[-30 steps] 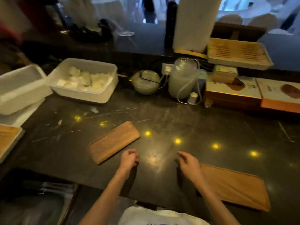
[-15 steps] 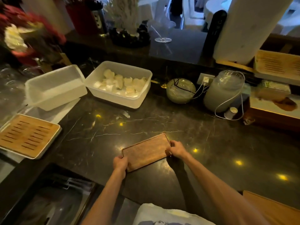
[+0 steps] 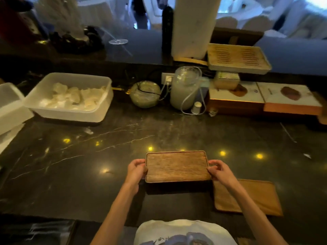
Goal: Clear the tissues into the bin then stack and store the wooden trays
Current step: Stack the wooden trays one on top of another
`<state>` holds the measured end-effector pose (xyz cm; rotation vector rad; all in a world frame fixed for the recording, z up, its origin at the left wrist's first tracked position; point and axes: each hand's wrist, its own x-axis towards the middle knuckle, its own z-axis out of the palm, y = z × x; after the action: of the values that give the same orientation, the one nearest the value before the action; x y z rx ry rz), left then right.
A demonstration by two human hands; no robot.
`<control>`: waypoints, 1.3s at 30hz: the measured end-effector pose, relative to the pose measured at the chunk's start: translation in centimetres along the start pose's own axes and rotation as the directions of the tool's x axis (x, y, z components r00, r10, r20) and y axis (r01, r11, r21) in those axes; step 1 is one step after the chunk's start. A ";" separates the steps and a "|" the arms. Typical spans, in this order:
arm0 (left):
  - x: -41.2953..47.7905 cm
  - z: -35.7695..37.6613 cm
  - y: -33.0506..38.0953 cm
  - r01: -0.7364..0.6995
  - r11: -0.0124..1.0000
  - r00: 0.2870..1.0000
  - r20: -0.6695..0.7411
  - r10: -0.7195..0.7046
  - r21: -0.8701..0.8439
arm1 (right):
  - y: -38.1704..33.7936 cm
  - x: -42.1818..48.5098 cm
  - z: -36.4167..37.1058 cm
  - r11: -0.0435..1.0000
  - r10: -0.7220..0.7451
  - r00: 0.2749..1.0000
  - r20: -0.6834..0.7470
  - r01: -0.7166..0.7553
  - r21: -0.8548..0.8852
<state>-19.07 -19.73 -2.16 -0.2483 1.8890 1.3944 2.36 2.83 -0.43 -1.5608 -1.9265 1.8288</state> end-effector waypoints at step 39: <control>-12.2 25.6 -8.7 -0.073 0.936 0.990 0.140 0.026 0.344 | 17.3 -3.1 -23.7 0.990 -0.020 0.994 -0.109 0.004 -0.144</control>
<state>5.91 -3.83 -3.32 0.0675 1.9994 1.0530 29.32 13.82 -5.11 -1.6488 -2.0529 1.5939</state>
